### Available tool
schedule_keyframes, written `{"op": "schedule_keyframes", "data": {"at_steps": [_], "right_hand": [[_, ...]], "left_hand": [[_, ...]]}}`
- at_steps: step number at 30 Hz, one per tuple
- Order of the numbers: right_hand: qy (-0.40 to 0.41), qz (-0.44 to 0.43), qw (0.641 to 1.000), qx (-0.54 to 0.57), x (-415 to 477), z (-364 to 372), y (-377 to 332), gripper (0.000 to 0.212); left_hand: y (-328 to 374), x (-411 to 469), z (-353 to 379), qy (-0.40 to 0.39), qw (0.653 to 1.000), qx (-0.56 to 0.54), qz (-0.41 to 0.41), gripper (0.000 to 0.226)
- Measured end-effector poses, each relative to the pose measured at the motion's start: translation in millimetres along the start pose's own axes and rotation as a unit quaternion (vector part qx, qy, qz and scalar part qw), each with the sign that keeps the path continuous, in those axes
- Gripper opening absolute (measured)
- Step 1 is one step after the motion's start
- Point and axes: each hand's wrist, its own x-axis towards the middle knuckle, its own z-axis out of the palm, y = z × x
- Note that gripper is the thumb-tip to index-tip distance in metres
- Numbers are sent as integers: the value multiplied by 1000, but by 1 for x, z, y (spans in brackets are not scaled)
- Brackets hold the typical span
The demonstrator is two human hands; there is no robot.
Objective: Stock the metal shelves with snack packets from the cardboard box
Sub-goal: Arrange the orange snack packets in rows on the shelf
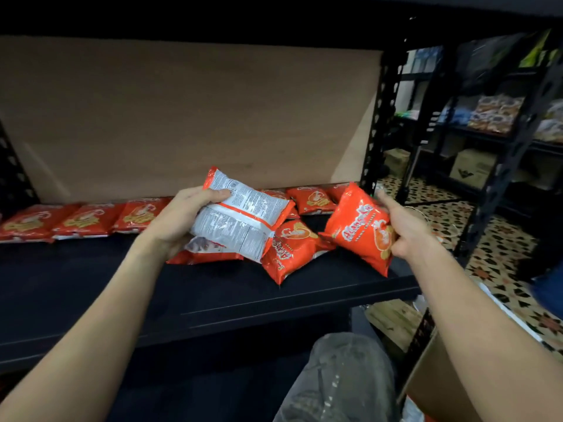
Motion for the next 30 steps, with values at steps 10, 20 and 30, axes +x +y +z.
{"op": "schedule_keyframes", "data": {"at_steps": [10,20,30], "right_hand": [[213,-57,974,59,37,-58,4,62],[172,-322,834,-413,-1,-60,-3,31],[61,-303,697,-647,9,-81,23,52]], "left_hand": [[-9,45,60,-15,999,40,-30,25],[-10,86,121,-47,994,67,71,32],[-23,106,145,-187,949,240,85,36]]}}
